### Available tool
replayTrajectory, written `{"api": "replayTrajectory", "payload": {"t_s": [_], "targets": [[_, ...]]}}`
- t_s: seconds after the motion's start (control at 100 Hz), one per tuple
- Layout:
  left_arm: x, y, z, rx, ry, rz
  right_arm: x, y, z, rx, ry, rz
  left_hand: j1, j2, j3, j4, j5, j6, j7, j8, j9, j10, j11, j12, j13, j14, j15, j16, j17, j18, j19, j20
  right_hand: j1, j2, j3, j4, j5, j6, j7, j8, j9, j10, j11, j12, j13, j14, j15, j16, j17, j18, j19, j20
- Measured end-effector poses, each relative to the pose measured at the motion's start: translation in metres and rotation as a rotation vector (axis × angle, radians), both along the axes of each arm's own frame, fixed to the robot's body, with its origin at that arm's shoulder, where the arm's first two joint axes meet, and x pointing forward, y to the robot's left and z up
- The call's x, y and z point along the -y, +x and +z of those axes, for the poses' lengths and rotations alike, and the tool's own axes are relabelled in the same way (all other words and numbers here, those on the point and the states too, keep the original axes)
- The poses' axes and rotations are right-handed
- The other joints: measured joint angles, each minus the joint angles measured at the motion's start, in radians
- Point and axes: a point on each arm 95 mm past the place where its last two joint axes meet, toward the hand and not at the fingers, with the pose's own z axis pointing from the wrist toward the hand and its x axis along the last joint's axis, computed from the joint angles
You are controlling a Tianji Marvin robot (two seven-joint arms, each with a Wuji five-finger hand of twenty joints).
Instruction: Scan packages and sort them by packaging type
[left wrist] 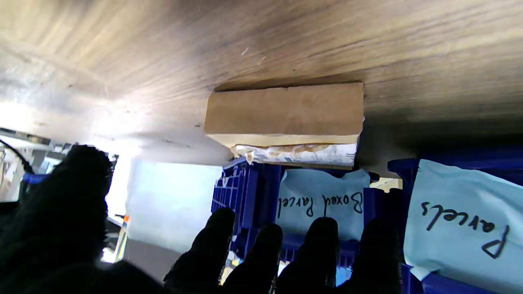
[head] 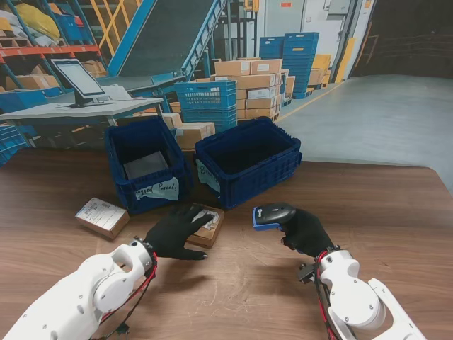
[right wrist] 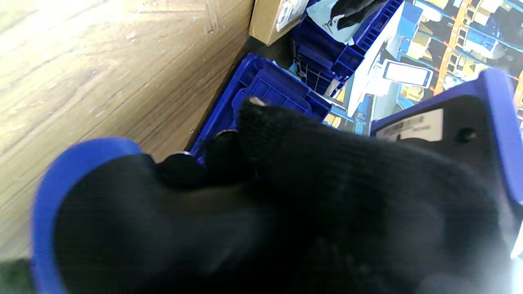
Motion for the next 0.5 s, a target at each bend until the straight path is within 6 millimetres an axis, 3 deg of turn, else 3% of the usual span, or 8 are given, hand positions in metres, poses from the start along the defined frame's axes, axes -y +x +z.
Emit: {"api": "replayTrajectory", "payload": {"t_s": [0.14,0.26,0.29,0.36,0.5], "targets": [[0.005,0.012,0.002,0.005,0.043,-0.009,-0.001,-0.001,0.000,-0.005,0.002,0.004,0.010,-0.008,0.009,0.000,-0.012,0.004,-0.013,0.000,0.000,0.000,-0.023,0.000,0.000,-0.001,0.000,-0.001,0.000,-0.001,-0.003,0.000,0.000,0.000,0.000,0.000,0.000,0.000,0.000,0.000,0.000,0.000,0.000,0.000,0.000,0.000,0.000,0.000,0.000,0.000,0.000,0.000],[0.008,0.021,0.005,-0.003,0.099,-0.007,0.000,-0.002,0.001,-0.007,0.003,0.005,0.009,-0.048,0.040,0.000,-0.023,0.061,-0.037,-0.023,0.000,0.000,-0.037,0.000,0.000,-0.009,0.000,-0.008,0.000,-0.011,-0.004,0.000,0.000,0.000,0.000,0.000,0.000,0.000,0.000,0.000,0.000,0.000,-0.009,0.000,0.000,0.000,0.000,0.000,0.000,0.000,0.000,0.000],[0.008,0.023,0.006,-0.007,0.109,-0.001,0.000,-0.002,0.001,-0.007,0.003,0.005,-0.014,-0.071,0.087,0.000,-0.022,0.078,-0.037,-0.028,0.000,-0.001,-0.039,0.000,0.000,-0.010,0.000,-0.009,0.000,-0.011,-0.004,0.000,0.000,0.000,0.000,0.000,0.000,0.000,0.000,0.000,0.000,0.000,-0.010,0.000,0.000,0.000,0.000,0.000,0.000,0.000,0.000,0.000],[0.008,0.027,0.007,-0.011,0.106,0.011,0.000,-0.002,0.001,-0.008,0.003,0.004,-0.013,-0.080,0.132,-0.001,-0.022,0.093,-0.038,-0.037,0.000,-0.001,-0.047,0.000,0.000,-0.010,0.000,-0.009,0.000,-0.012,-0.004,0.000,0.000,0.000,0.000,0.000,0.000,0.000,0.000,0.000,0.002,0.000,-0.010,0.000,0.000,0.000,0.000,0.000,0.000,0.000,0.000,0.000],[0.008,0.033,0.007,-0.030,0.136,0.032,0.001,-0.003,0.002,-0.011,0.006,0.005,-0.027,-0.093,0.125,-0.005,-0.022,0.113,-0.047,-0.038,0.000,0.004,-0.049,0.000,0.000,-0.011,0.000,-0.010,0.000,-0.016,-0.004,0.000,0.000,0.000,0.000,0.000,0.000,0.000,0.000,0.000,0.003,0.000,-0.010,0.001,0.000,0.000,0.000,0.000,0.000,0.000,0.000,0.000]]}}
